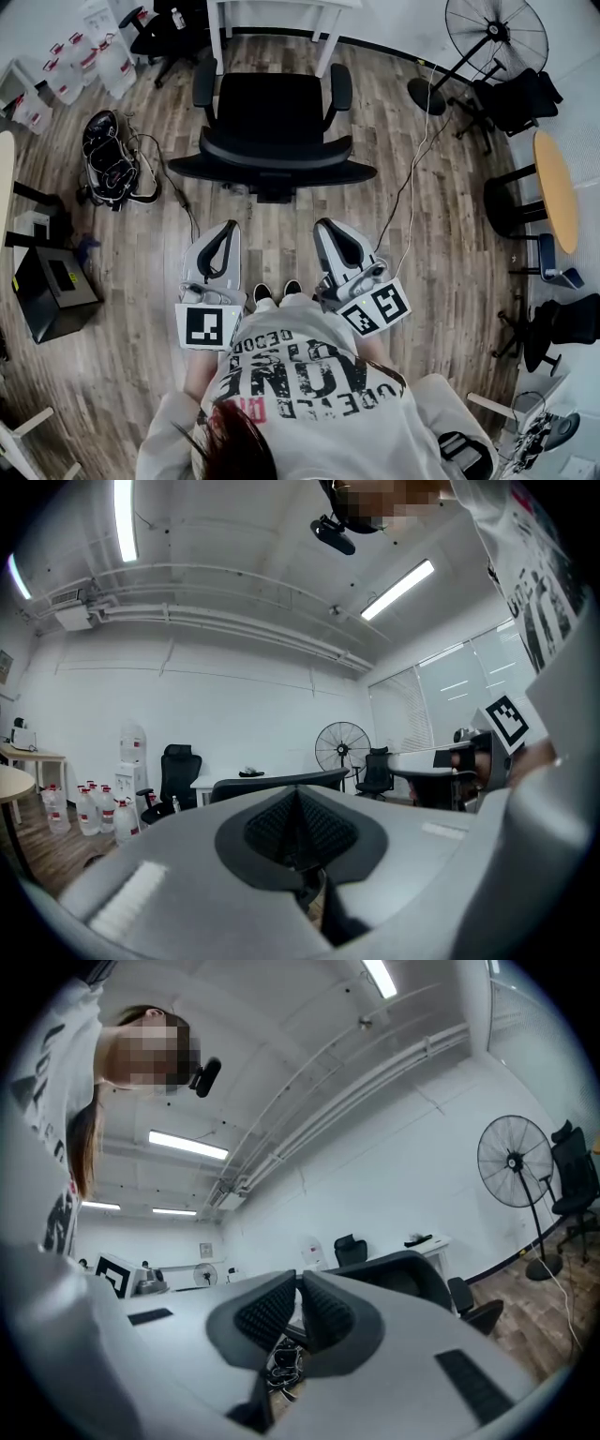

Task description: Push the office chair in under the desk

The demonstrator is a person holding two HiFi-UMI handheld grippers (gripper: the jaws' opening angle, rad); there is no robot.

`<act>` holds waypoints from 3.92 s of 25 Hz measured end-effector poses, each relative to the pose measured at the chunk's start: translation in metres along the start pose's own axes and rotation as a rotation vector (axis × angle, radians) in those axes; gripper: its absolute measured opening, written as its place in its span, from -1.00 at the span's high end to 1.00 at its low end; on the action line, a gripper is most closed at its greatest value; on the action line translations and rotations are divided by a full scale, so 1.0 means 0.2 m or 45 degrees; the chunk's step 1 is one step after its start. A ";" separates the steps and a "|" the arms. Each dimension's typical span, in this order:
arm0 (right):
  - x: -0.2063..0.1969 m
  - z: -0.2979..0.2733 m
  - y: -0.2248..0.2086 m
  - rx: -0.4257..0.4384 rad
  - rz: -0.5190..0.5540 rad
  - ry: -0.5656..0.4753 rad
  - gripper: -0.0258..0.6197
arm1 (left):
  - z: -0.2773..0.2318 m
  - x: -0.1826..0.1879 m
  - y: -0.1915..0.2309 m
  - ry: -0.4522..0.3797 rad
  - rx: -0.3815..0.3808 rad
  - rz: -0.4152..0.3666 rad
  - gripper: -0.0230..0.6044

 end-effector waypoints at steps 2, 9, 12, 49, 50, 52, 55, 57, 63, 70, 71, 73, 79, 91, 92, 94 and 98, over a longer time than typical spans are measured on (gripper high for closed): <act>-0.02 -0.01 0.01 -0.011 0.034 0.040 0.83 | 0.00 -0.01 0.01 0.023 -0.019 0.012 0.89; -0.05 -0.01 -0.04 -0.065 0.066 0.156 0.83 | -0.04 -0.03 0.07 0.093 -0.032 0.046 0.89; -0.05 -0.01 -0.09 -0.088 0.068 0.162 0.83 | -0.06 -0.03 0.08 0.083 -0.010 0.055 0.89; -0.14 -0.18 -0.68 -0.261 0.353 0.564 0.82 | -0.51 -0.23 0.35 0.484 -0.091 -0.422 0.76; -0.15 -0.18 -0.69 -0.261 0.371 0.588 0.82 | -0.52 -0.26 0.35 0.543 -0.114 -0.476 0.63; -0.15 -0.19 -0.72 -0.254 0.389 0.633 0.71 | -0.54 -0.30 0.36 0.647 -0.156 -0.623 0.51; -0.20 -0.22 -0.75 -0.228 0.461 0.758 0.48 | -0.57 -0.35 0.38 0.762 -0.194 -0.850 0.40; -0.24 -0.24 -0.77 -0.231 0.556 0.856 0.46 | -0.59 -0.37 0.40 0.811 -0.203 -0.951 0.34; -0.27 -0.27 -0.82 -0.285 0.813 0.996 0.44 | -0.66 -0.42 0.48 0.892 -0.227 -1.107 0.31; -0.28 -0.30 -0.81 -0.248 0.965 1.086 0.44 | -0.74 -0.53 0.51 0.946 -0.274 -1.167 0.33; -0.29 -0.31 -0.81 -0.244 1.006 1.115 0.44 | -0.74 -0.54 0.52 0.947 -0.289 -1.160 0.32; -0.31 -0.33 -0.81 -0.230 1.099 1.184 0.44 | -0.75 -0.53 0.52 0.949 -0.318 -1.152 0.33; -0.31 -0.36 -0.83 -0.214 1.167 1.217 0.38 | -0.76 -0.53 0.53 0.934 -0.337 -1.173 0.34; -0.30 -0.44 -0.94 -0.248 1.138 1.217 0.37 | -0.89 -0.54 0.56 0.909 -0.329 -1.170 0.34; -0.30 -0.45 -0.94 -0.256 1.137 1.217 0.37 | -0.91 -0.54 0.57 0.907 -0.331 -1.172 0.34; -0.29 -0.47 -0.96 -0.270 1.134 1.214 0.37 | -0.93 -0.53 0.58 0.906 -0.337 -1.174 0.34; -0.28 -0.51 -0.99 -0.274 1.136 1.209 0.37 | -0.97 -0.53 0.60 0.906 -0.331 -1.177 0.35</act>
Point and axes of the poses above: the fingertips, and each gripper's own axes: z backward along the fingers, y to its left, x out of its top, the point moved 8 cm from there along z, backward along the fingers, and after that the axes turned 10 degrees about y, right-handed, at the moved point
